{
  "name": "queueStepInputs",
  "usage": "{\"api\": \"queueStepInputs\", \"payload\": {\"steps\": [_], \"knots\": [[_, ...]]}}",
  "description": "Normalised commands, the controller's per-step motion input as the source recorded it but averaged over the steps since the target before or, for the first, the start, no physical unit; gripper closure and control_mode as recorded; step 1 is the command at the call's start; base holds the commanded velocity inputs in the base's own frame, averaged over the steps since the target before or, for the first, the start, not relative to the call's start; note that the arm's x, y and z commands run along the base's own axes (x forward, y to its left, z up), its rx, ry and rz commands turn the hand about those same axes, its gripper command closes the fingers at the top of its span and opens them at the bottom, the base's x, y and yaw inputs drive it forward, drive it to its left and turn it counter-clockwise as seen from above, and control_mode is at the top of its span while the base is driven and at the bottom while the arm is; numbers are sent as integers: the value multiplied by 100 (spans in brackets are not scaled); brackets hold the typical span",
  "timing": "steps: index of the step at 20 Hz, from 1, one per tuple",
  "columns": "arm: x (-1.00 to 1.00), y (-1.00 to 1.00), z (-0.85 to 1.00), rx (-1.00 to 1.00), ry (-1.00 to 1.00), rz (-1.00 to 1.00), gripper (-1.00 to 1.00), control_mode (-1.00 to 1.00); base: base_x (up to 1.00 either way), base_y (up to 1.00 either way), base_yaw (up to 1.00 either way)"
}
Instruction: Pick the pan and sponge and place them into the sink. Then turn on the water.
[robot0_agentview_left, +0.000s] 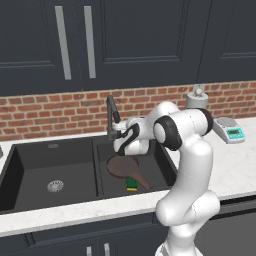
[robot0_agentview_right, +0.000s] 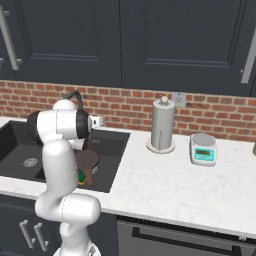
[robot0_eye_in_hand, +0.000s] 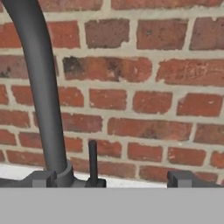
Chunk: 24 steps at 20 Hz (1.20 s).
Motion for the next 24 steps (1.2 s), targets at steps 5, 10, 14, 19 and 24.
{"api": "queueStepInputs", "payload": {"steps": [5, 10, 14, 19, 24], "knots": [[0, 0, -28, 1, -5, 0, -100, -100, 0, 0, 0], [0, 0, -25, 2, -4, 0, -100, -100, 0, 0, 0], [0, 0, -23, 2, -4, 0, -100, -100, 0, 0, 0], [4, 0, -19, 2, -4, 0, -100, -100, 0, 0, 0], [5, 0, -19, 3, -4, 0, -100, -100, 0, 0, 0]]}}
